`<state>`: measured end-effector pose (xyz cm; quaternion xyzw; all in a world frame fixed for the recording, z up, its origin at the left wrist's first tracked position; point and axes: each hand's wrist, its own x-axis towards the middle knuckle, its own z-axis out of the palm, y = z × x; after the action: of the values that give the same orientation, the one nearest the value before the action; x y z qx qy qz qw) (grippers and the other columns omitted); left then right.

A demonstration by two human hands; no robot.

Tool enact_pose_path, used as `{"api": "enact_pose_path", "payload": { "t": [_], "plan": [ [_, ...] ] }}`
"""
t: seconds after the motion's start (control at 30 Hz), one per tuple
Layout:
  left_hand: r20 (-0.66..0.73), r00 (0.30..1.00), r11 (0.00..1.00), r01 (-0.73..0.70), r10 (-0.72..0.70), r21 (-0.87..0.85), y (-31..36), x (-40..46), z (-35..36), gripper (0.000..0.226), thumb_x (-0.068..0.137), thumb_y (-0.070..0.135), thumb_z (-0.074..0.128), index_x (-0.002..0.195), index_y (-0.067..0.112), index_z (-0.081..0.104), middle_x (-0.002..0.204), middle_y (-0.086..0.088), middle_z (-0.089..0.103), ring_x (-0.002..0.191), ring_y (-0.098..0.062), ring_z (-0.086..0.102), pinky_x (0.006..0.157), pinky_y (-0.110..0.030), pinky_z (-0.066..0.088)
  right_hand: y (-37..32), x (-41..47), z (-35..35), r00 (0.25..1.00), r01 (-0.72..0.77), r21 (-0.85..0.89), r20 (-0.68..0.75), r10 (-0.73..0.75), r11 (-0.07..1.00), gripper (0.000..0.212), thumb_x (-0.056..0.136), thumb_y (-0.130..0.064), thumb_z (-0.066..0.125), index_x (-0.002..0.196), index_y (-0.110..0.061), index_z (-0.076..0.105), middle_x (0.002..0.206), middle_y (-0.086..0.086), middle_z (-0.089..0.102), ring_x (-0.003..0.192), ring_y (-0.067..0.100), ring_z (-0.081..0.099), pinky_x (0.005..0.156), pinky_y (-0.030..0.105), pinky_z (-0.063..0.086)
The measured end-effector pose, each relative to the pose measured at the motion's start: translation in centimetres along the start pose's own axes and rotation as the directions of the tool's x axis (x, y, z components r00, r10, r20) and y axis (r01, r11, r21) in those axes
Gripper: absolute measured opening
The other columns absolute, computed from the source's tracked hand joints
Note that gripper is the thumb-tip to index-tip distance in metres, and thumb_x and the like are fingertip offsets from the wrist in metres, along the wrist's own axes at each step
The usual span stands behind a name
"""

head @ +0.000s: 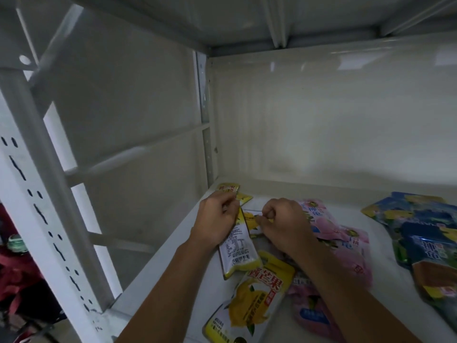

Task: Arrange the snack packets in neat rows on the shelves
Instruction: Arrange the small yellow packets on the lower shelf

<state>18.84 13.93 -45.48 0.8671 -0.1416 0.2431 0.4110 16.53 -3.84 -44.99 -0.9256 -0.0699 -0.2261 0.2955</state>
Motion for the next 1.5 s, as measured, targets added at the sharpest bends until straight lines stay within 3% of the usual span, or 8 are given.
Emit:
{"api": "enact_pose_path", "payload": {
  "t": [0.27,0.37,0.63,0.87,1.03,1.23,1.33,1.5],
  "plan": [
    [0.112,0.988,0.991,-0.118,0.11,0.066,-1.0,-0.4,1.2,0.017,0.1,0.019,0.066,0.109,0.009,0.076,0.102,-0.006,0.071,0.101,-0.023,0.061,0.087,-0.037,0.048,0.5,-0.2,0.5,0.997,0.041,-0.315,0.069,-0.02,0.948,0.044,0.096,-0.048,0.06,0.123,-0.013,0.065,0.124,0.009,0.058,0.118,0.029,0.048,0.094,0.038,0.042],
    [0.149,0.983,0.989,-0.118,0.103,0.091,-0.9,-0.6,1.4,0.021,0.099,0.021,0.069,0.116,0.009,0.074,0.106,-0.005,0.07,0.105,-0.022,0.059,0.087,-0.033,0.044,0.5,-0.2,0.5,0.996,0.044,-0.35,0.093,-0.012,0.936,0.043,0.095,-0.051,0.059,0.119,-0.015,0.064,0.121,0.008,0.061,0.118,0.03,0.051,0.09,0.037,0.041],
    [0.161,0.98,0.991,-0.126,0.119,0.038,0.1,-1.0,0.8,0.037,0.095,0.015,0.071,0.132,0.015,0.068,0.125,-0.003,0.065,0.111,-0.008,0.048,0.084,-0.017,0.032,0.2,0.0,0.4,0.995,0.057,0.127,-0.09,-0.046,0.99,0.052,0.081,0.01,0.065,0.129,-0.01,0.064,0.118,0.008,0.055,0.106,0.025,0.057,0.074,0.02,0.032],
    [0.031,0.996,0.996,-0.084,0.083,0.018,0.0,-0.5,0.4,0.043,0.099,0.039,0.061,0.137,0.019,0.065,0.131,0.0,0.064,0.125,-0.02,0.058,0.108,-0.041,0.047,-0.5,0.4,0.0,0.903,0.225,0.285,-0.421,-0.09,0.932,0.028,0.085,0.003,0.068,0.111,-0.007,0.068,0.1,0.005,0.066,0.089,0.013,0.058,0.078,0.008,0.04],
    [-0.191,0.977,0.982,0.057,-0.092,-0.181,1.3,-0.5,0.1,0.059,0.095,0.037,0.076,0.147,0.022,0.051,0.128,0.008,0.059,0.12,-0.008,0.054,0.101,-0.026,0.042,-1.3,0.3,-0.4,0.854,0.207,0.428,-0.517,0.051,0.88,0.012,0.093,-0.004,0.07,0.1,-0.01,0.062,0.085,0.0,0.06,0.074,0.004,0.055,0.067,0.018,0.043],
    [-0.096,0.953,0.814,0.189,-0.286,-0.549,2.3,0.1,0.0,0.072,0.082,0.049,0.08,0.141,0.014,0.055,0.131,0.003,0.066,0.121,-0.011,0.064,0.098,-0.027,0.053,-2.3,0.2,-0.1,0.888,-0.05,0.849,-0.203,0.412,0.526,0.015,0.096,-0.014,0.073,0.088,-0.014,0.06,0.078,0.005,0.068,0.069,0.012,0.063,0.066,0.03,0.051],
    [0.033,0.958,0.635,0.215,-0.285,-0.742,2.4,0.1,-0.1,0.043,0.09,0.028,0.079,0.124,0.004,0.066,0.114,-0.008,0.078,0.108,-0.023,0.075,0.089,-0.031,0.061,-3.0,-0.2,0.1,0.892,-0.109,0.891,-0.108,0.44,0.44,0.013,0.096,-0.011,0.073,0.089,-0.01,0.062,0.075,0.002,0.068,0.061,0.005,0.065,0.057,0.023,0.054],
    [0.06,0.957,0.642,0.237,-0.284,-0.729,2.1,-0.3,-0.2,0.039,0.096,0.02,0.075,0.102,-0.017,0.063,0.101,-0.04,0.069,0.089,-0.045,0.075,0.081,-0.055,0.062,-3.2,-0.6,0.3,0.955,-0.107,0.813,-0.076,0.287,0.573,0.019,0.089,-0.011,0.078,0.106,-0.016,0.07,0.094,0.001,0.078,0.079,0.013,0.076,0.064,0.03,0.06]
  ]
}}
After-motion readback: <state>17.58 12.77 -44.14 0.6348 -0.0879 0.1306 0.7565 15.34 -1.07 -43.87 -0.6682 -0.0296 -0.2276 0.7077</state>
